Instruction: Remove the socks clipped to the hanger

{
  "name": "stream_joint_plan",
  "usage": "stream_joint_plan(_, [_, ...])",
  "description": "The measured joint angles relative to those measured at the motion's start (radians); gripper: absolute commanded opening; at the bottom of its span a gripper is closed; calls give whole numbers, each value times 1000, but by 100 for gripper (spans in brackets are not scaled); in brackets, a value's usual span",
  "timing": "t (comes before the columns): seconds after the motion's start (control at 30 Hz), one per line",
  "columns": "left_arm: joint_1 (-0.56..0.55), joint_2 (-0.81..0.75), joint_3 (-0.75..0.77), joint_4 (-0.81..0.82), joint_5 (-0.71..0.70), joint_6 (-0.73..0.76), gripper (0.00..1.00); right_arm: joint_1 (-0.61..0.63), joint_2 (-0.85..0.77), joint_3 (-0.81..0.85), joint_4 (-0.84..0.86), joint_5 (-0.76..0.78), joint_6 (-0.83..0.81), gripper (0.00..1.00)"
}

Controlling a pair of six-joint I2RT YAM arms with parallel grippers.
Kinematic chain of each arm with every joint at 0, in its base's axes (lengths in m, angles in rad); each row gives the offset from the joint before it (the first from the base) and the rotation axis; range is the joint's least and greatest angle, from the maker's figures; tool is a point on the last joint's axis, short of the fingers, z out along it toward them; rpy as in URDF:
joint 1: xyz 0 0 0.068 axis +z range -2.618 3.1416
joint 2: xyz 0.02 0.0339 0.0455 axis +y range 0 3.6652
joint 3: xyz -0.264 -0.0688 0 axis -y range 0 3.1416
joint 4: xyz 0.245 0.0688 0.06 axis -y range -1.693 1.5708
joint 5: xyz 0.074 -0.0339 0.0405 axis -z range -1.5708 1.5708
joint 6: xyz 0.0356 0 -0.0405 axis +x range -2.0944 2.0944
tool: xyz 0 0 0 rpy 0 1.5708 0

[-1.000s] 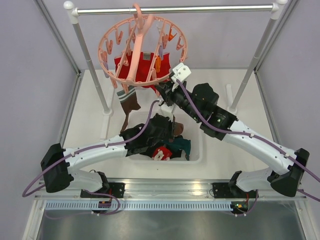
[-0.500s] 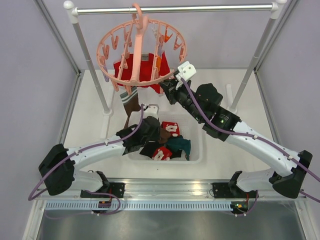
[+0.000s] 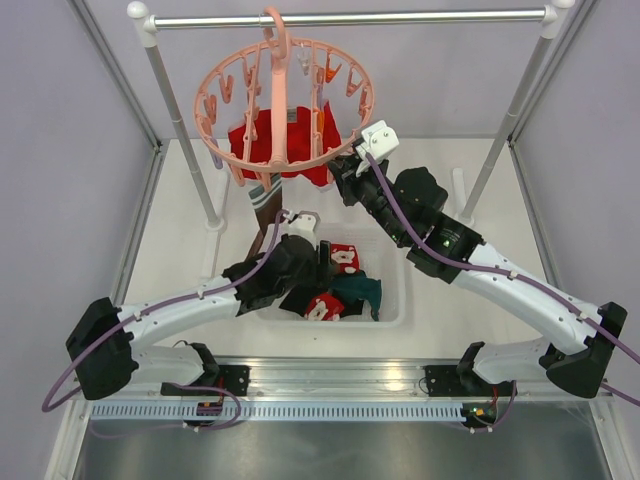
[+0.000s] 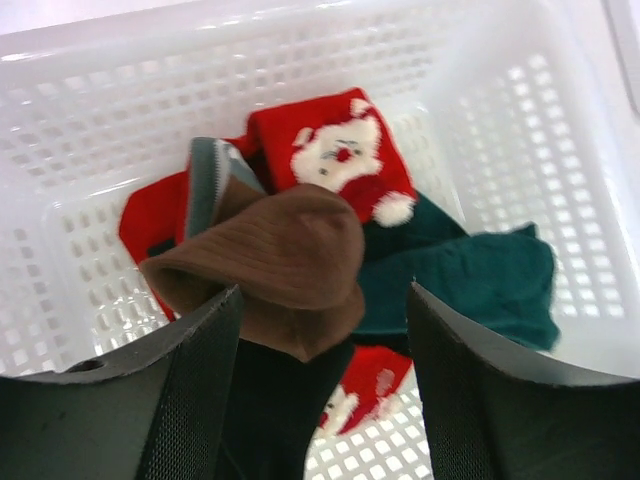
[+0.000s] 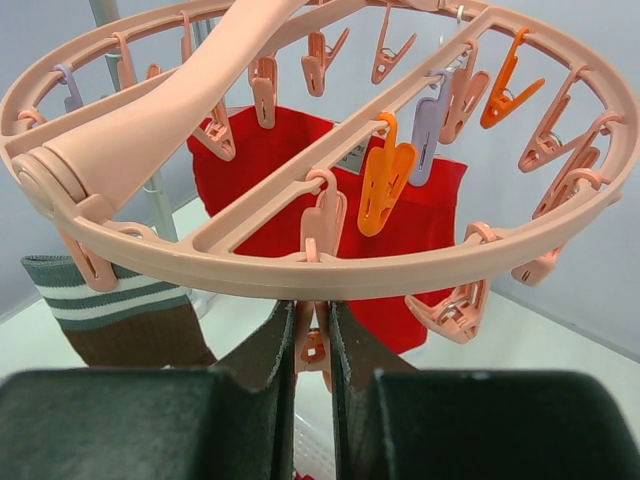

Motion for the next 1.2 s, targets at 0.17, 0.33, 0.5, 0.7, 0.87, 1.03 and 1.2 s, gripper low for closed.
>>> stream_joint_plan(0.17, [-34, -41, 1, 6, 100, 61, 68, 0, -3, 0, 0, 13, -4, 8])
stream_joint_plan(0.33, [-46, -128, 1, 21, 233, 117, 67, 0, -3, 0, -1, 20, -10, 8])
stream_joint_plan(0.5, [-50, -311, 4, 35, 271, 145, 64, 0, -3, 0, -5, 21, -14, 8])
stream_joint_plan(0.7, [-50, -458, 61, -20, 209, 147, 61, 0, -3, 0, -14, 25, -22, 8])
stream_joint_plan(0.87, [-50, -529, 97, -147, 49, 128, 61, 0, -5, 0, -16, 29, -26, 9])
stream_joint_plan(1.03, [-50, -590, 97, -288, -110, 102, 65, 0, -5, 1, -22, 31, -26, 9])
stream_joint_plan(1.2, [-50, -570, 96, -364, -228, 78, 74, 0, -6, 2, -26, 31, -27, 9])
